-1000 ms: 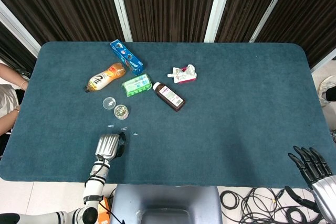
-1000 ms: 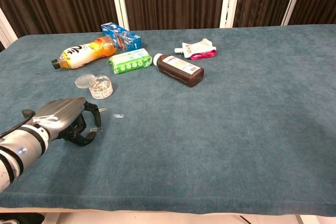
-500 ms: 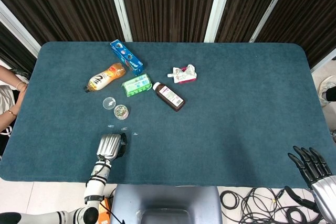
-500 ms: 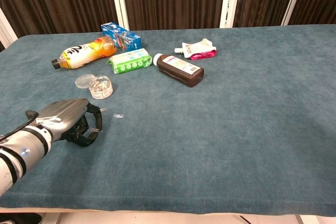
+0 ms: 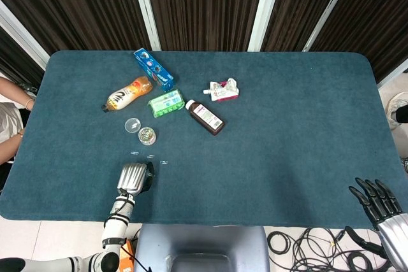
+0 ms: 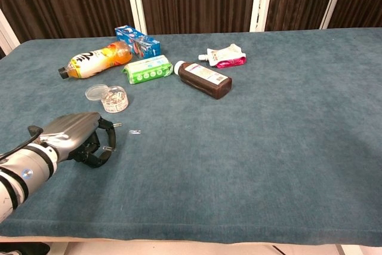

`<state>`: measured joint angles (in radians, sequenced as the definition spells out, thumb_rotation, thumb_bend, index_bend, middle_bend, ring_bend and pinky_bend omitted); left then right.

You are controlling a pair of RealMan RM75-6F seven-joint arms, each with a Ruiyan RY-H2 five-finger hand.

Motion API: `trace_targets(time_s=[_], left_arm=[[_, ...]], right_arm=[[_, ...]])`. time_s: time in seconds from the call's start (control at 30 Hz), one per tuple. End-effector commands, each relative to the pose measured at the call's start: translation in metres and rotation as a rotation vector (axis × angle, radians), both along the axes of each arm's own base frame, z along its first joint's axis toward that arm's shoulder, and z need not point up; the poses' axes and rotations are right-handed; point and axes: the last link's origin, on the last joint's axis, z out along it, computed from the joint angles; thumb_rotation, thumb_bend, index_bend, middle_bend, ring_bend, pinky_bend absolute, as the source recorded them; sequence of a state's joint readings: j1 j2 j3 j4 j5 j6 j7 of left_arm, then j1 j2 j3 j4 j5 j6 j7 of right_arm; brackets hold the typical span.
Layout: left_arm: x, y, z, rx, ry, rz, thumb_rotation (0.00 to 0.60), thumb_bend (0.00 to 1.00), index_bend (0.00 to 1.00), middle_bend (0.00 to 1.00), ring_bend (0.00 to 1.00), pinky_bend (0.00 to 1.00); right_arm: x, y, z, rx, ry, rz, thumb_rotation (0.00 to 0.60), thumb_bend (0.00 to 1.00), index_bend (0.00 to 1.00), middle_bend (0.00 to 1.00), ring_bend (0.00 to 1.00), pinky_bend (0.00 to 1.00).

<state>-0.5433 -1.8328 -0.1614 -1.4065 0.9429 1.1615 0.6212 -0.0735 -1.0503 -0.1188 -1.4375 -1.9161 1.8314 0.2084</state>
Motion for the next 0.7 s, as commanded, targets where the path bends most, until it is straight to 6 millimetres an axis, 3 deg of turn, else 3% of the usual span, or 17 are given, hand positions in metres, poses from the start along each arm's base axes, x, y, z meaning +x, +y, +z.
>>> trace_targets(time_s=[0.03, 0.5, 0.7], left_arm=[[0.0, 0.0, 0.001, 0.001, 0.0, 0.0, 0.6, 0.36, 0.73, 1.0, 1.0, 1.0], [0.0, 0.001, 0.004, -0.002, 0.012, 0.008, 0.6, 0.36, 0.8, 1.0, 1.0, 1.0], [-0.003, 0.007, 0.029, 0.072, 0.027, 0.006, 0.6, 0.38, 0.81, 1.0, 1.0, 1.0]], right_arm=[[0.0, 0.0, 0.0, 0.0, 0.0, -0.001, 0.6, 0.18, 0.0, 0.0, 0.0, 0.0], [0.0, 0.0, 0.0, 0.0, 0.003, 0.0, 0.6, 0.18, 0.0, 0.0, 0.0, 0.0], [0.0, 0.001, 0.002, -0.01, -0.007, -0.001, 0.6, 0.18, 0.0, 0.0, 0.0, 0.0]])
